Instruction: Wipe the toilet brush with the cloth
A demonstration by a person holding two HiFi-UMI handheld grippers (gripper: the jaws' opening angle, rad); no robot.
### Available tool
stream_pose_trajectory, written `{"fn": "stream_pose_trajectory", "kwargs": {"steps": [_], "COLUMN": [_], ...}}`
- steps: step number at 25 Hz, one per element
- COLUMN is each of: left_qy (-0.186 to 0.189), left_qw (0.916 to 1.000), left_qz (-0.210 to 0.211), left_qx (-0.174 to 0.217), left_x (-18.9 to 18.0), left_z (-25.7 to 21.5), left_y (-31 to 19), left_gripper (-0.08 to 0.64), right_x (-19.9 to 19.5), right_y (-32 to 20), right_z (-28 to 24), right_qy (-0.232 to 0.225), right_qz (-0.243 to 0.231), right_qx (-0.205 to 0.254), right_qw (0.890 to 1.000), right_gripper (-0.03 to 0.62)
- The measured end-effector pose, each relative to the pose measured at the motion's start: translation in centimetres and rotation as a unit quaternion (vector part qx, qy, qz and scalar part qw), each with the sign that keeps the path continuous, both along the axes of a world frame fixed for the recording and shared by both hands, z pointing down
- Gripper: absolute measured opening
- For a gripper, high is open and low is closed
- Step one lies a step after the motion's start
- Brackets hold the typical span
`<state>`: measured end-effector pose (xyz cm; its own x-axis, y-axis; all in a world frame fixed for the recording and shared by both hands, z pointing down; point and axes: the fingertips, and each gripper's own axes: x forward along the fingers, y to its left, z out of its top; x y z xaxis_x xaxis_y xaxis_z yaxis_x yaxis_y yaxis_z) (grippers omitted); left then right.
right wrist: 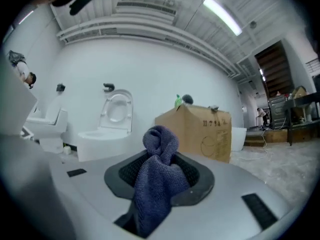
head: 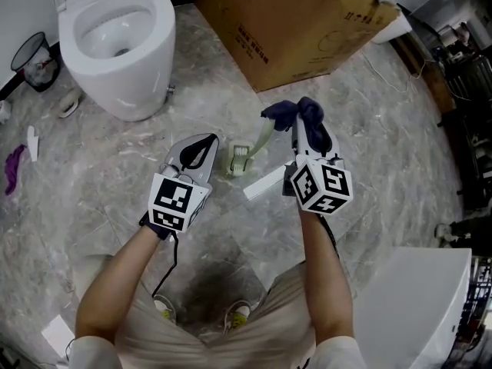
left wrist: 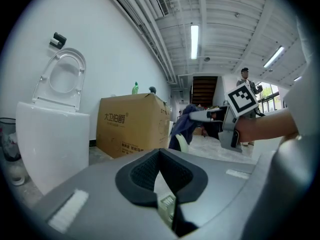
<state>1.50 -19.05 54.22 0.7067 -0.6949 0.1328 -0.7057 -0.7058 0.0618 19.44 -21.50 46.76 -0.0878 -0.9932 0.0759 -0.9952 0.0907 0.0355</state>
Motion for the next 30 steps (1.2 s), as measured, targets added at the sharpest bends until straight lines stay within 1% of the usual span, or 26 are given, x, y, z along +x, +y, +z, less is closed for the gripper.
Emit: {"fn": "stream_pose_trajectory", "kwargs": {"steps": [2,3,4,6,8,10,11,12,14,16,19,22,25,27,30], "left_qy": [-0.002,-0.004,-0.005,-0.007,-0.007,-0.006,-0.005,-0.004,0.002,0.009,0.005,0.001,0.002,0.001,-0.005], "left_qw": [1.0000,1.0000,1.0000,0.9999,0.9999,0.9999,1.0000,1.0000,0.9999,0.9999,0.9999,0.9999,0.9999,1.0000,1.0000], "left_qz": [0.003,0.005,0.007,0.009,0.009,0.008,0.008,0.009,0.010,0.011,0.011,0.012,0.010,0.009,0.008], "left_qx": [0.001,0.002,0.002,0.000,0.000,0.000,0.000,0.000,-0.001,-0.005,-0.008,-0.006,-0.003,-0.002,-0.001], "left_x": [0.2,0.2,0.3,0.2,0.2,0.4,0.5,0.7,1.0,1.1,1.2,1.0,0.6,0.3,-0.1], "left_z": [0.0,0.0,0.0,0.2,0.3,0.3,0.2,0.0,-0.2,-0.3,-0.1,-0.3,-0.6,-0.7,-0.4], "left_y": [0.1,0.1,0.2,0.3,0.3,0.3,0.3,0.3,0.4,0.6,0.9,1.0,1.0,1.0,0.9], "left_gripper": [0.002,0.002,0.002,0.002,0.002,0.002,0.002,0.002,0.002,0.002,0.002,0.002,0.002,0.002,0.002], "right_x": [1.6,2.6,3.5,4.7,4.4,2.8,1.7,0.4,-2.3,-4.8,-6.8,-7.6,-7.8,-7.8,-7.7], "right_y": [0.6,1.0,1.5,2.1,2.1,1.5,1.2,1.0,0.8,0.8,1.1,1.4,2.1,2.6,3.3], "right_z": [-3.3,-4.6,-5.5,-5.9,-5.0,-3.3,-2.4,-1.4,0.5,2.2,4.5,6.9,9.2,10.5,11.9], "right_qy": [-0.015,-0.018,-0.017,0.003,0.047,0.116,0.154,0.189,0.249,0.292,0.327,0.347,0.371,0.376,0.373], "right_qz": [0.025,0.041,0.056,0.077,0.074,0.051,0.034,0.013,-0.036,-0.082,-0.123,-0.148,-0.168,-0.179,-0.193], "right_qx": [0.059,0.080,0.095,0.102,0.082,0.044,0.023,0.004,-0.024,-0.042,-0.074,-0.115,-0.149,-0.169,-0.194], "right_qw": [0.998,0.996,0.994,0.992,0.993,0.991,0.987,0.982,0.968,0.952,0.934,0.919,0.901,0.893,0.887], "right_gripper": [0.129,0.129,0.129,0.129,0.129,0.127,0.127,0.126,0.124,0.124,0.123,0.121,0.121,0.121,0.121]}}
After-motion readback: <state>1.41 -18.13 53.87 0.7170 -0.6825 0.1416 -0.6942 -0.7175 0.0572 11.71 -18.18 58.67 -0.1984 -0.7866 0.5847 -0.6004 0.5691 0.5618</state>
